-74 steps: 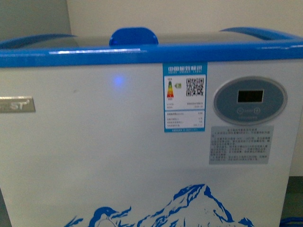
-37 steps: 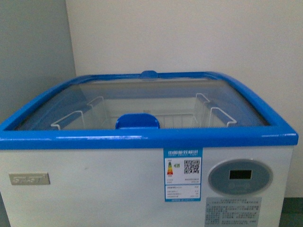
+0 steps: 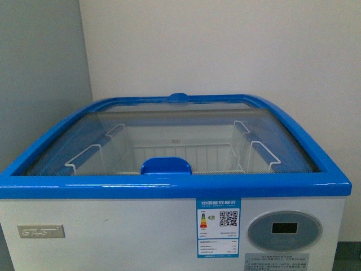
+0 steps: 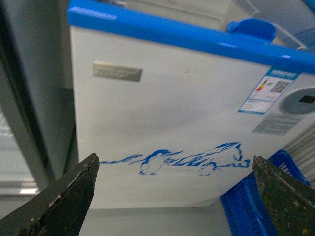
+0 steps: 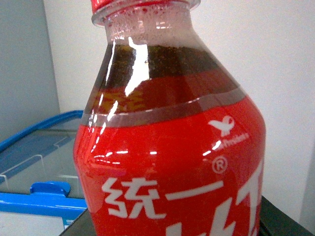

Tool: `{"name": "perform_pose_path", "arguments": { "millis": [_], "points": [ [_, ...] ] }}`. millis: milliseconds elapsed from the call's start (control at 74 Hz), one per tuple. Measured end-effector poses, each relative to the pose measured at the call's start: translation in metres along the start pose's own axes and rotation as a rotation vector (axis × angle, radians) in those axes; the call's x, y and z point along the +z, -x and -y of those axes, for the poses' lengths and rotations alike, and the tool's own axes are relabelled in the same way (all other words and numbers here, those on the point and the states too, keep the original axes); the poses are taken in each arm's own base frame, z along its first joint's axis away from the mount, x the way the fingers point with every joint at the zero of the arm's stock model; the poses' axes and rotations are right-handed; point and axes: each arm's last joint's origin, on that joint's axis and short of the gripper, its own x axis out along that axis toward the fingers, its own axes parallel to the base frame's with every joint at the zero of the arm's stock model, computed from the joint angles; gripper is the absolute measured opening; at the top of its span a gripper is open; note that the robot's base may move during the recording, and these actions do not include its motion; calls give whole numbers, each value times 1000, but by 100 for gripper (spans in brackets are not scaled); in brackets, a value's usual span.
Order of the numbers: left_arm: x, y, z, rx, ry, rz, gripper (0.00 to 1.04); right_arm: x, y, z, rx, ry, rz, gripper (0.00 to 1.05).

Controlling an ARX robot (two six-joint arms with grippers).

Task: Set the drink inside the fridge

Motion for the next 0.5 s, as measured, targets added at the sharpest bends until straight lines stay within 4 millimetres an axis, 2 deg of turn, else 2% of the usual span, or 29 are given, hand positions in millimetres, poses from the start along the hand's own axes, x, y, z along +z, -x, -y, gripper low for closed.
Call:
{"name": "perform_pose_path", "arguments": {
  "millis": [189,338,500],
  "points": [
    [53,-34,-2,-119,-134,48,97,0,0,0,-2,0,0,42],
    [79,-64,-4,-172,-228,25,97,0,0,0,-3,0,0,42],
    [106,-99,4,-275,-353,20,97,0,0,0,-3,0,0,42]
  ]
}}
